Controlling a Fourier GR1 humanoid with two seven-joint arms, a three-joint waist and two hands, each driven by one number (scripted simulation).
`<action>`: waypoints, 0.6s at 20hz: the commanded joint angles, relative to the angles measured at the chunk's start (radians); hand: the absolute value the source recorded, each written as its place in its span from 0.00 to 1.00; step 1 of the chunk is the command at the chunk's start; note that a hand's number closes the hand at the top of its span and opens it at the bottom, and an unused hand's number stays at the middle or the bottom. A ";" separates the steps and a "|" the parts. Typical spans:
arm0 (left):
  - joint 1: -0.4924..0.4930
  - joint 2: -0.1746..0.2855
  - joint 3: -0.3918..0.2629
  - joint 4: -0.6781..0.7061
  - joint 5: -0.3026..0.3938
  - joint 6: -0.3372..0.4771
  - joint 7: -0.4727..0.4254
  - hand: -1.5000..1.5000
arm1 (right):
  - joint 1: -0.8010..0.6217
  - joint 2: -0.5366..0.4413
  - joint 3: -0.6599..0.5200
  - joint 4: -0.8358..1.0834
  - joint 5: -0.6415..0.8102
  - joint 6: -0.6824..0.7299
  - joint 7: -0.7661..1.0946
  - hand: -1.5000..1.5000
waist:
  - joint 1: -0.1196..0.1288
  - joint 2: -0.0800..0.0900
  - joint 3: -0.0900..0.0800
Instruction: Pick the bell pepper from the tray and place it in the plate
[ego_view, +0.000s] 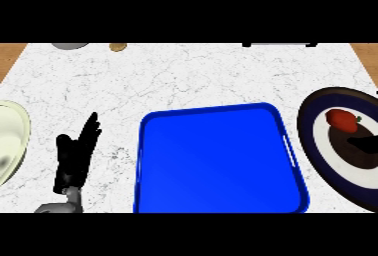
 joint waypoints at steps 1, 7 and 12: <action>0.003 -0.002 0.002 0.022 0.000 -0.002 -0.009 0.50 | -0.020 0.058 -0.064 -0.054 -0.147 -0.081 -0.154 0.00 | -0.008 -0.002 0.001; -0.006 -0.016 0.001 0.010 -0.009 0.021 0.003 0.50 | 0.066 0.134 -0.242 -0.185 -0.431 -0.094 -0.280 0.00 | -0.027 -0.005 0.001; -0.041 0.052 0.072 0.076 0.034 -0.040 -0.040 0.50 | 0.148 0.134 -0.317 -0.160 -0.588 -0.004 -0.381 0.00 | -0.007 0.000 -0.001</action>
